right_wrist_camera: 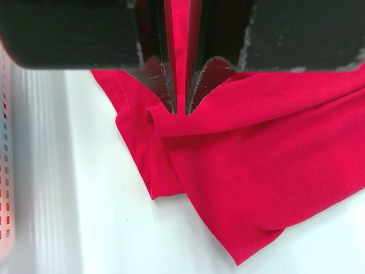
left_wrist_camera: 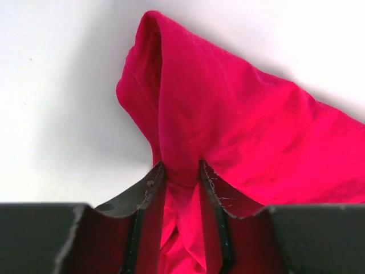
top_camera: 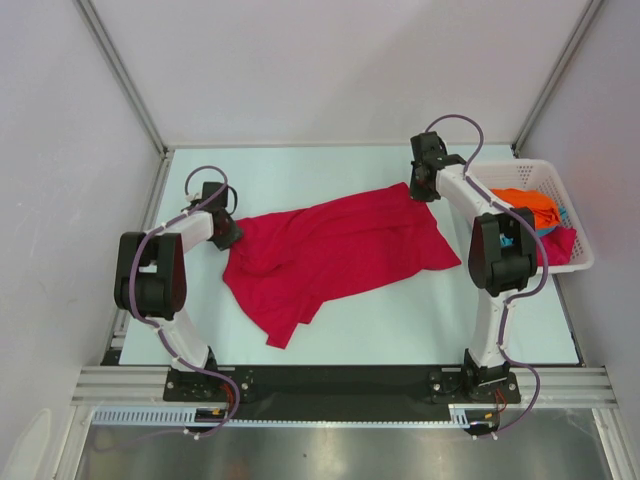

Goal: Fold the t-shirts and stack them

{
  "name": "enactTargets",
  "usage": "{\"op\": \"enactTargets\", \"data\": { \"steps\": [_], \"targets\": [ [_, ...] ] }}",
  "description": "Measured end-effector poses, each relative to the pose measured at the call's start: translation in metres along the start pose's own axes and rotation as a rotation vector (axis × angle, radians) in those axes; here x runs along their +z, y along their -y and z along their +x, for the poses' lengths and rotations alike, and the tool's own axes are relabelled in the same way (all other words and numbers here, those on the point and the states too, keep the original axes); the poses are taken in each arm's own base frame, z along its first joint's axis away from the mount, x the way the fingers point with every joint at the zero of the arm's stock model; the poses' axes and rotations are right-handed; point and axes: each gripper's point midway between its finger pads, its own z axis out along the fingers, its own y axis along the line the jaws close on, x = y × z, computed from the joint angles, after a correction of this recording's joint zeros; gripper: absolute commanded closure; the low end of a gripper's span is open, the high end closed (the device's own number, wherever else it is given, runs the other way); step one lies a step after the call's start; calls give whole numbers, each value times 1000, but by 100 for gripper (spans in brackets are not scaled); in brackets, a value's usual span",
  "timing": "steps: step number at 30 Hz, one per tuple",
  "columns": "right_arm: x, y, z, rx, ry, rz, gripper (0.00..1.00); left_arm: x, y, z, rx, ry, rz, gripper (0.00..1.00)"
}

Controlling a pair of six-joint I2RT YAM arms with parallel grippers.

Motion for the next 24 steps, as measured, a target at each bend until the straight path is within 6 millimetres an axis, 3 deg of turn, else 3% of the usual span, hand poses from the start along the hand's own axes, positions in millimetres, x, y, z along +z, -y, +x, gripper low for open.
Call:
{"op": "enactTargets", "data": {
  "steps": [3, 6, 10, 13, 20, 24],
  "targets": [
    [2, -1, 1, -2, -3, 2, 85, 0, 1, 0, 0, -1, 3, 65],
    [2, -1, 2, -5, -6, 4, 85, -1, 1, 0, 1, -4, 2, 57],
    [2, -3, 3, -9, -6, 3, 85, -3, 1, 0, 1, -7, 1, 35],
    [3, -4, 4, -12, -9, 3, 85, -7, 0, 0, 4, -8, 2, 27],
    [6, -5, 7, -16, -18, 6, 85, -15, 6, -10, 0, 7, 12, 27],
    [6, -5, 7, -16, -18, 6, 85, -18, 11, -18, -3, 23, 22, 32]
  ]
}}
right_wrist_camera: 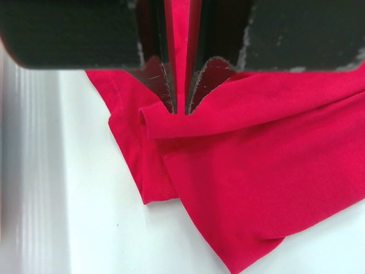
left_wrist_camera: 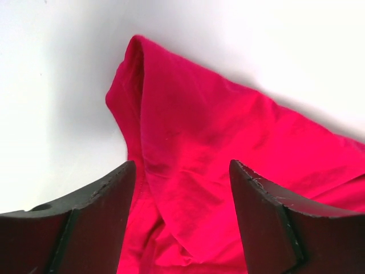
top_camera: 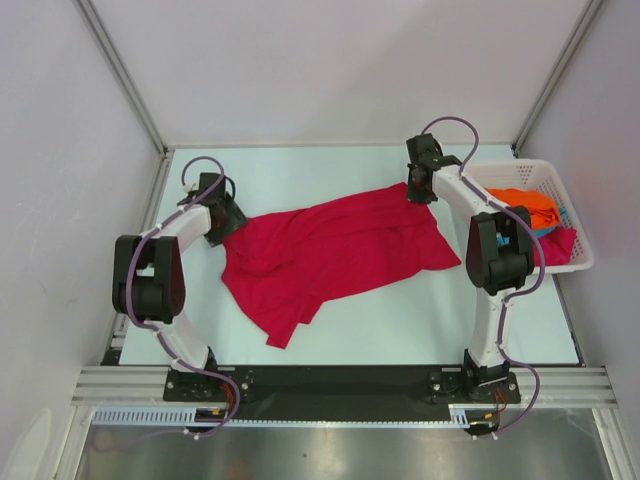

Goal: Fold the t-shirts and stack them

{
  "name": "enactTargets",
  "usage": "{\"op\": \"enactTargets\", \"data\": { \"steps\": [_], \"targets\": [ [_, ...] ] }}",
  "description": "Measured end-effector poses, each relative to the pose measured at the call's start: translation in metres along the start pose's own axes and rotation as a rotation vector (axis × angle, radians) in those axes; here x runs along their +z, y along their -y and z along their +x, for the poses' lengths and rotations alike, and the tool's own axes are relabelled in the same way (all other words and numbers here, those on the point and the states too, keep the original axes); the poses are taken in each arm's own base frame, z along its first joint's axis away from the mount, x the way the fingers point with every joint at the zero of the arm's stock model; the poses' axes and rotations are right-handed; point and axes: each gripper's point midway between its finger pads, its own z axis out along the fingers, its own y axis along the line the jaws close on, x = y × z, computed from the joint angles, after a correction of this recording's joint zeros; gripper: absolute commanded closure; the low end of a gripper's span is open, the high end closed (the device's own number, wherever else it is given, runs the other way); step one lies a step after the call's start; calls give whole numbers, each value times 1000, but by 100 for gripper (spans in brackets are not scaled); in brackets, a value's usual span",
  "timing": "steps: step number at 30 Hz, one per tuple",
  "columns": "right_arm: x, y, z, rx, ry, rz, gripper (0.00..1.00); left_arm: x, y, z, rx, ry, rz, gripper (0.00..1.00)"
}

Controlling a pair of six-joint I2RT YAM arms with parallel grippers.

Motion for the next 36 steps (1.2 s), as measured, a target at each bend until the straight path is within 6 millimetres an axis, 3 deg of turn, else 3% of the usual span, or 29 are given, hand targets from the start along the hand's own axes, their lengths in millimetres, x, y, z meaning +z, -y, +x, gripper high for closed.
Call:
{"op": "enactTargets", "data": {
  "steps": [6, 14, 17, 20, 22, 36],
  "targets": [
    [0, 0, 0, -1, -2, 1, 85, 1, 2, -5, -3, 7, 4, 44],
    [0, 1, 1, -1, -5, 6, 85, 9, -4, 1, -6, -16, -20, 50],
    [0, 2, 1, -1, -5, 7, 85, 9, -6, 0, -8, -17, -22, 65],
    [0, 2, 1, -1, -4, 9, 85, 9, -7, -1, -12, -16, -24, 93],
    [0, 2, 2, -2, -5, 11, 86, 11, -8, -1, -14, -18, -28, 100],
    [0, 3, 3, -9, -10, 12, 86, 11, -16, -8, -32, -28, -53, 100]
  ]
}}
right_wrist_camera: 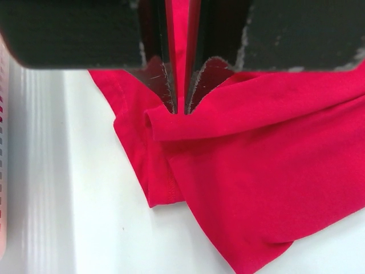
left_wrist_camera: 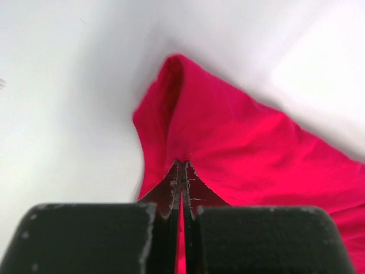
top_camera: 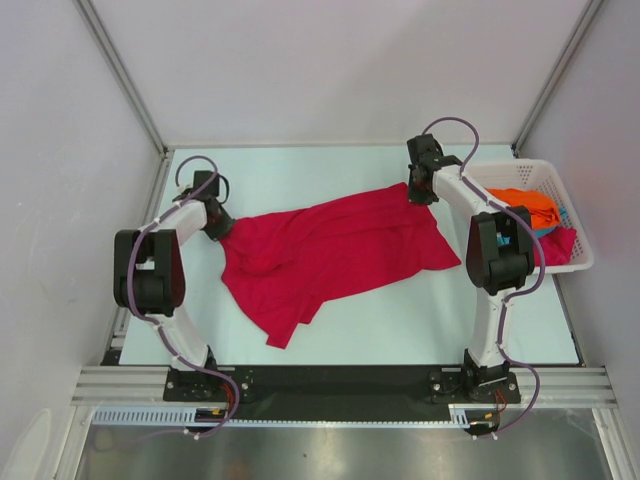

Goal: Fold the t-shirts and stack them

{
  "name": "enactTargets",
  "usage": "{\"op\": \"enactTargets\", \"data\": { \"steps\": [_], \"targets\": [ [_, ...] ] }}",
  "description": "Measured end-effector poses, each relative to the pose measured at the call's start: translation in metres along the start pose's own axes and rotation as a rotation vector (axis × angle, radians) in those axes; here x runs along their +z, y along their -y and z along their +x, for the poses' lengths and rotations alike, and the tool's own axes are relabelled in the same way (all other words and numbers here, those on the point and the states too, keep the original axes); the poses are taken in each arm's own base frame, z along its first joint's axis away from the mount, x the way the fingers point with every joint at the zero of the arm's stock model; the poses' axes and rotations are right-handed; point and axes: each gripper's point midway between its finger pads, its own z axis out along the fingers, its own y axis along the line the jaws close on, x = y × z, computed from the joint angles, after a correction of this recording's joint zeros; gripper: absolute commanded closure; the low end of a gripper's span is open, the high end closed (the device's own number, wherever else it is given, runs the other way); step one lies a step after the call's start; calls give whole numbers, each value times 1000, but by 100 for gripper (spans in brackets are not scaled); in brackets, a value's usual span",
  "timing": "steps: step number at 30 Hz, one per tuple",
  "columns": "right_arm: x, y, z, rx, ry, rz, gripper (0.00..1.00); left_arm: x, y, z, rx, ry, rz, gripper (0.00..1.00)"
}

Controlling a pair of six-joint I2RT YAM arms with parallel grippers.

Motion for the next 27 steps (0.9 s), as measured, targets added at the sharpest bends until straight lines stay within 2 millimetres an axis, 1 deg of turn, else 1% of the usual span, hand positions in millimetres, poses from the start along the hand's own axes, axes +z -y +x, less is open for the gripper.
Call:
{"op": "enactTargets", "data": {
  "steps": [5, 7, 10, 13, 14, 15, 17, 18, 20, 21, 23, 27],
  "targets": [
    [0, 0, 0, -2, 0, 0, 85, -6, -10, -34, -61, 38, -9, 100],
    [0, 0, 0, -1, 0, 0, 86, -9, -11, -47, -78, 57, -7, 100],
    [0, 0, 0, -1, 0, 0, 86, -12, -7, -61, -84, 75, 1, 100],
    [0, 0, 0, -1, 0, 0, 86, -14, -3, -67, -82, 81, 10, 99],
    [0, 0, 0, -1, 0, 0, 85, -14, -1, -67, -80, 78, 14, 96],
    [0, 0, 0, -1, 0, 0, 85, -13, -1, -66, -78, 74, 16, 87],
    [0, 0, 0, -1, 0, 0, 85, -10, 0, -62, -64, 56, 24, 75],
    [0, 0, 0, -1, 0, 0, 84, -9, 1, -61, -61, 47, 27, 62],
    [0, 0, 0, -1, 0, 0, 82, -9, 3, -57, -55, 31, 41, 48],
    [0, 0, 0, -1, -1, 0, 81, -9, 3, -56, -47, 27, 46, 38],
    [1, 0, 0, -1, -1, 0, 79, -10, 5, -54, -40, 20, 62, 33],
    [8, -3, -3, 0, -2, 0, 76, -13, 5, -45, -34, 5, 72, 31]
  ]
}}
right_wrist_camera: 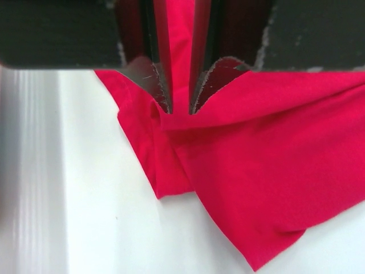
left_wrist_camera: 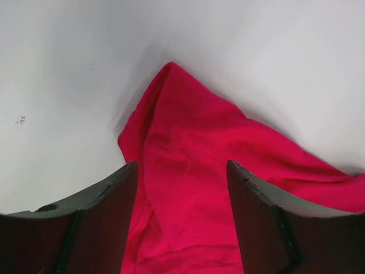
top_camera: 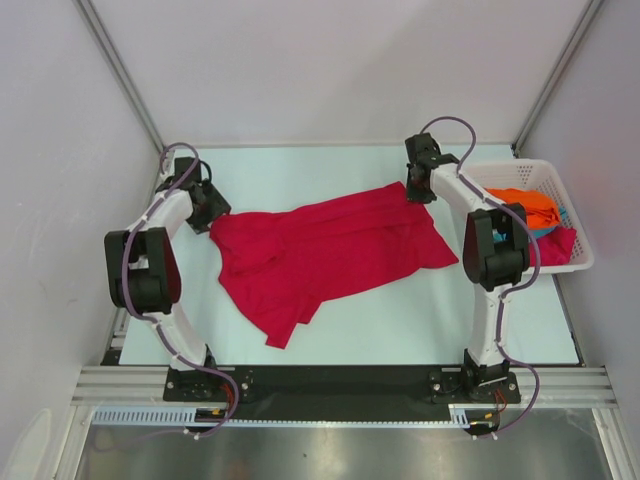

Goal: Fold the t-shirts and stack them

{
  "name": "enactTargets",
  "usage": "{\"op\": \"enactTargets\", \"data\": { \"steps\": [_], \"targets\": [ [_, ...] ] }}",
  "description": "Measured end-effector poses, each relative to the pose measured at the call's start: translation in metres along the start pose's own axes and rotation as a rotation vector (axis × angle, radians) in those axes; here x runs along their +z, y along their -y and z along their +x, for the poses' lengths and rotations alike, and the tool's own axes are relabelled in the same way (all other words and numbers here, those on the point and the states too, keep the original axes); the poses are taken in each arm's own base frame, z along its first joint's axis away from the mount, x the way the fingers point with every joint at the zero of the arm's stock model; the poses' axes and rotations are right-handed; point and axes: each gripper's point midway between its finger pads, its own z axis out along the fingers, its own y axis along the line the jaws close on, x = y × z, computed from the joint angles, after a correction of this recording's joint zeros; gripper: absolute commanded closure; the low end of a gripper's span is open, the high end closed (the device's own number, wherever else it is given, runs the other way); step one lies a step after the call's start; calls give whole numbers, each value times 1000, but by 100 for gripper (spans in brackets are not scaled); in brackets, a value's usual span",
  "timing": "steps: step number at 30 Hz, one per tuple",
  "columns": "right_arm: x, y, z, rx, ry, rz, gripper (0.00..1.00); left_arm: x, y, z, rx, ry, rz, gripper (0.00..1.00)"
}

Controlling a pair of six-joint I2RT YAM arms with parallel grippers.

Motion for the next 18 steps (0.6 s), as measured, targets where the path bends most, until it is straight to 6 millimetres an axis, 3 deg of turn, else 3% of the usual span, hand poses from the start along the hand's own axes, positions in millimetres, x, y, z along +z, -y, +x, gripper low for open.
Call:
{"op": "enactTargets", "data": {
  "steps": [7, 13, 18],
  "targets": [
    [17, -8, -5, 0, -9, -4, 73, -19, 4, 4, 15, 16, 36, 30],
    [20, -13, 3, -9, -25, -6, 73, -21, 3, 11, 21, 10, 41, 31],
    [31, -6, 41, -33, -98, 15, 74, -20, 1, 15, 21, 2, 37, 31]
  ]
}}
